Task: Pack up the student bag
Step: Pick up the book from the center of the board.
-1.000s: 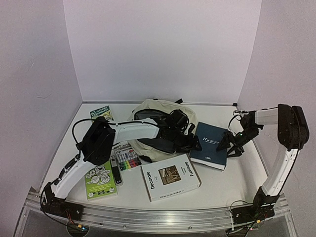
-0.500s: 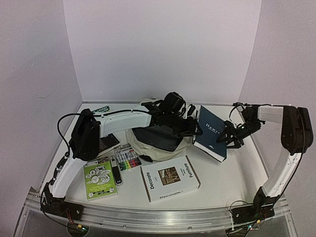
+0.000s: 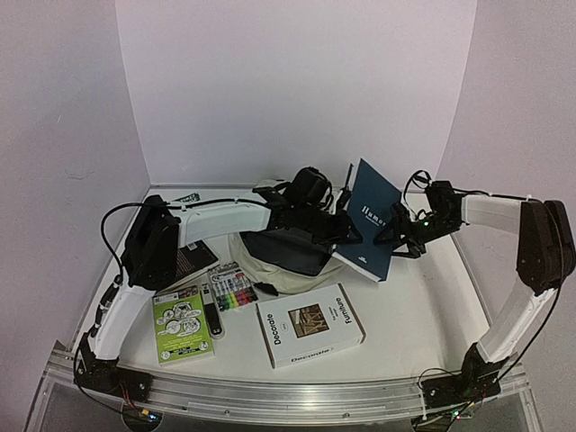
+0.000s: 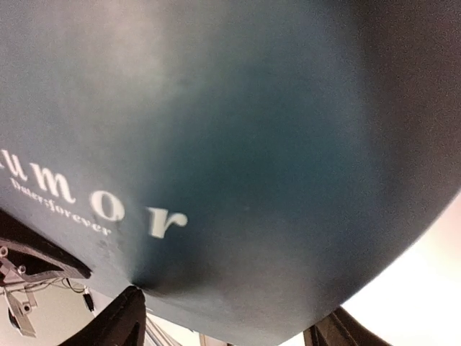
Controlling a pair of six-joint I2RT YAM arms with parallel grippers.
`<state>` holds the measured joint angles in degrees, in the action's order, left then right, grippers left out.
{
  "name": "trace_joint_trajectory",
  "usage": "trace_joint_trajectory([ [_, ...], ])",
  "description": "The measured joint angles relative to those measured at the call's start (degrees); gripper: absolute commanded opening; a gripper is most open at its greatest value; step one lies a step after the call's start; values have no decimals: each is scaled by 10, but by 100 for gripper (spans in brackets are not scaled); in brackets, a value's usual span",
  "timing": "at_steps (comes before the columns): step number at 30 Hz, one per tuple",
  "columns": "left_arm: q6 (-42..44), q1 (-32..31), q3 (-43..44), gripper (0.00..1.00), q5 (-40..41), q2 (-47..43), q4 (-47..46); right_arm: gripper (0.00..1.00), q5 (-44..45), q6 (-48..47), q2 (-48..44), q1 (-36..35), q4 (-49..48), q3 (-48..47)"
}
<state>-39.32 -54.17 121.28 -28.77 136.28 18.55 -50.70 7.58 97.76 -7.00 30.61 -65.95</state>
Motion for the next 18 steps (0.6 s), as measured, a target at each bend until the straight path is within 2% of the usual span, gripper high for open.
trace_joint_trajectory([
  [2,7,-2,-23,1,20,-19,-3,94,-4,19,0,-8,-13,-3],
  [4,24,-6,-33,0,49,-38,16,98,-10,35,-2,-12,-27,-10],
  [9,104,-19,-10,0,128,-65,98,98,-11,81,-47,2,-40,-43],
  [13,193,-21,-3,0,159,-88,153,98,-10,90,-89,16,-31,-119],
  [15,237,-18,-20,1,156,-109,168,98,-11,55,-94,29,2,-181],
  [18,293,-4,-42,0,115,-149,210,98,-8,-75,-95,46,93,-276],
])
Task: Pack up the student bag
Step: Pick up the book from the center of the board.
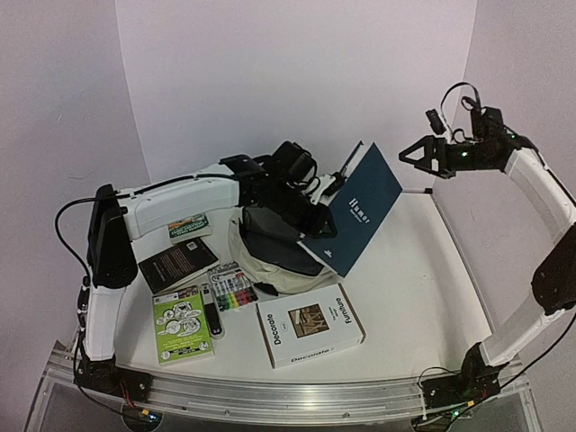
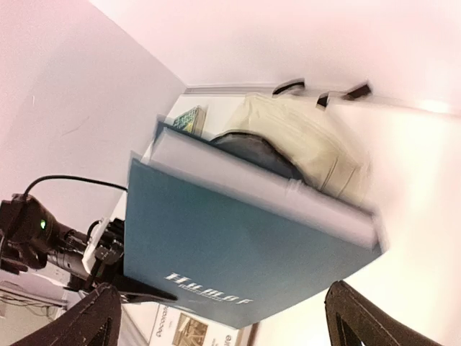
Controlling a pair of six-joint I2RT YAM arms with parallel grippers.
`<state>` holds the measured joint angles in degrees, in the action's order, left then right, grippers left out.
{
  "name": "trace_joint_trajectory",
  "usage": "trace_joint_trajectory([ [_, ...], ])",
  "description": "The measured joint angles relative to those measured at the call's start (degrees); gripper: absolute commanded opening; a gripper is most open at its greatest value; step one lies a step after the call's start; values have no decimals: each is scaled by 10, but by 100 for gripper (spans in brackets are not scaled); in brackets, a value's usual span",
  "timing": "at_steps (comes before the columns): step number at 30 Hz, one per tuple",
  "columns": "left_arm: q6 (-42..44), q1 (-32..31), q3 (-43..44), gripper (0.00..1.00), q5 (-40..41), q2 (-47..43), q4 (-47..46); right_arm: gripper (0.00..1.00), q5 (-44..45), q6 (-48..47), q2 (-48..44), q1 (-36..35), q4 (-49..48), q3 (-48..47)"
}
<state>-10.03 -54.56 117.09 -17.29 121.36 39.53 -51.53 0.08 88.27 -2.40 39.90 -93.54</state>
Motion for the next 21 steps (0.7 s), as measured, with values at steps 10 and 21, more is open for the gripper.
trace_joint_trajectory([
  [10,103,27,-21,2,-115,-53,72,98,7,-424,0,-5,310,-101],
  [21,254,-61,-49,1,-9,-65,91,98,12,-577,-34,-65,362,-65],
])
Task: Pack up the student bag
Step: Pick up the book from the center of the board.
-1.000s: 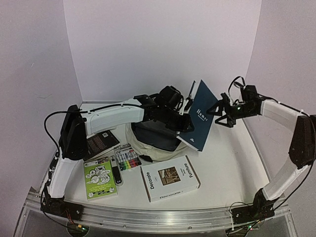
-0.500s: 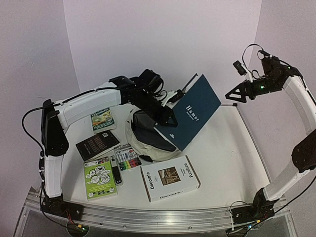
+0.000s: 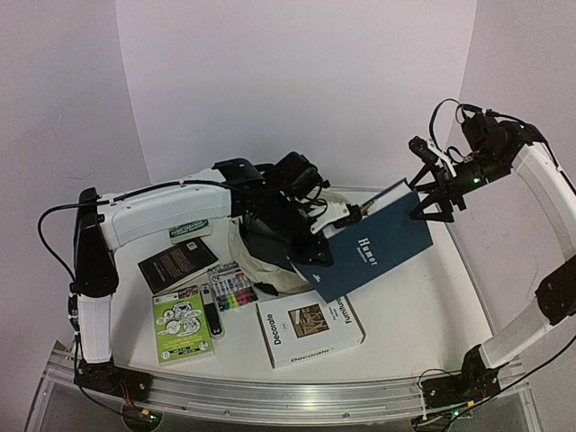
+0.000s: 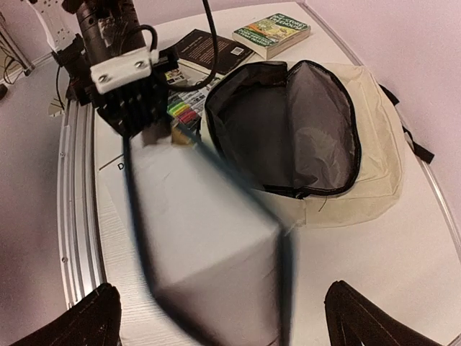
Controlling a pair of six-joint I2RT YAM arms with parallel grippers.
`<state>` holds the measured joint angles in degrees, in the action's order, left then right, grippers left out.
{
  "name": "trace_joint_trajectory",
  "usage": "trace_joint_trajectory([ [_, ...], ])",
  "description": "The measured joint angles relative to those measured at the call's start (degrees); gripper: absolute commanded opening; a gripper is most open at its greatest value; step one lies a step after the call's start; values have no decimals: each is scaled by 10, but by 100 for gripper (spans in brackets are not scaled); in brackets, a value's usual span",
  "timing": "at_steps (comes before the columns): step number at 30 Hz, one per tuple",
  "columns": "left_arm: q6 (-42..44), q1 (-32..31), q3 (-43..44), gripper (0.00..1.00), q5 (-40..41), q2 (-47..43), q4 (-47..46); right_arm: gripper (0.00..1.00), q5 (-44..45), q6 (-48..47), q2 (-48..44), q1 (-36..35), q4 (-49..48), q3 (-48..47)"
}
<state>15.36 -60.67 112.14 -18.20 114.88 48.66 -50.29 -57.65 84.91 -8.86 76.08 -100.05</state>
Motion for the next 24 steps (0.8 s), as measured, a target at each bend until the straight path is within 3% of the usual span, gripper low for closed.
trace_joint_trajectory([
  [4,31,-39,-22,0,86,-11,-7,98,10,-29,-12,-3,14,6],
  [10,70,-44,-75,1,226,-49,-48,98,15,-21,-50,-4,4,28],
  [13,106,-45,-105,0,319,-57,-88,98,30,61,-93,-4,-33,62],
  [17,212,-50,-167,0,464,-61,-194,98,55,237,-110,-5,-92,58],
  [24,576,-57,-318,0,637,-49,-605,98,52,545,-36,-4,-138,36],
])
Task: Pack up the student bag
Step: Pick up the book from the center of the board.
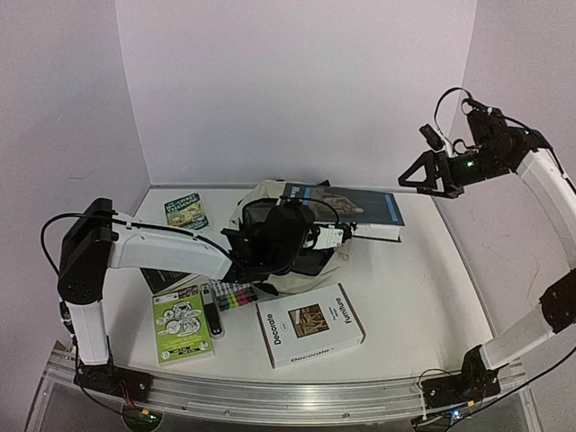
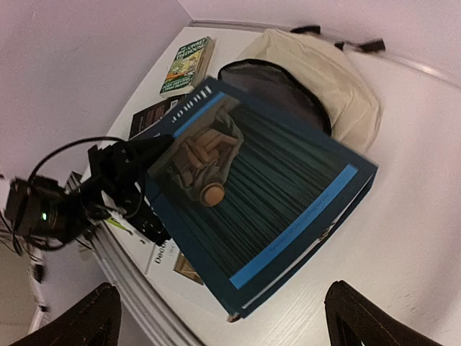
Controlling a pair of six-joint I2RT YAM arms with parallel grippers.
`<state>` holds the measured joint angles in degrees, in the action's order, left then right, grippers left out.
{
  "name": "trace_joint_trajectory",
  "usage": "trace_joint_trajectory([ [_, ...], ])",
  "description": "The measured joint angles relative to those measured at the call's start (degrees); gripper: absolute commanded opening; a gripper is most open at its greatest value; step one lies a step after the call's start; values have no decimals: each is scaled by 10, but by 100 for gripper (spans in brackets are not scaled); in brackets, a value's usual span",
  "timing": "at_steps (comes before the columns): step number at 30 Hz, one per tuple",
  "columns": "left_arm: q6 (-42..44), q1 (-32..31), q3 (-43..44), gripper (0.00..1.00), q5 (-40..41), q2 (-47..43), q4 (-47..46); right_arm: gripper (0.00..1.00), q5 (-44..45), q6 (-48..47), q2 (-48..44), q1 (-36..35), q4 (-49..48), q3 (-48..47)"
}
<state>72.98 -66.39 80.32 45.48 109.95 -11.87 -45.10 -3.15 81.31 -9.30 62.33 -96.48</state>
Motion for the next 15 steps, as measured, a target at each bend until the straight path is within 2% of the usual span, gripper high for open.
trace_joint_trajectory([
  [2,106,-2,-9,0,23,20,-129,98,-5,54,7,0,-9,18],
  [5,203,-9,-9,0,44,38,-252,98,-9,108,8,0,-18,45],
  [9,270,-23,-8,0,61,40,-338,98,-13,149,8,1,-29,60],
  [15,317,-32,-8,0,73,40,-406,98,-32,178,8,29,-46,66],
])
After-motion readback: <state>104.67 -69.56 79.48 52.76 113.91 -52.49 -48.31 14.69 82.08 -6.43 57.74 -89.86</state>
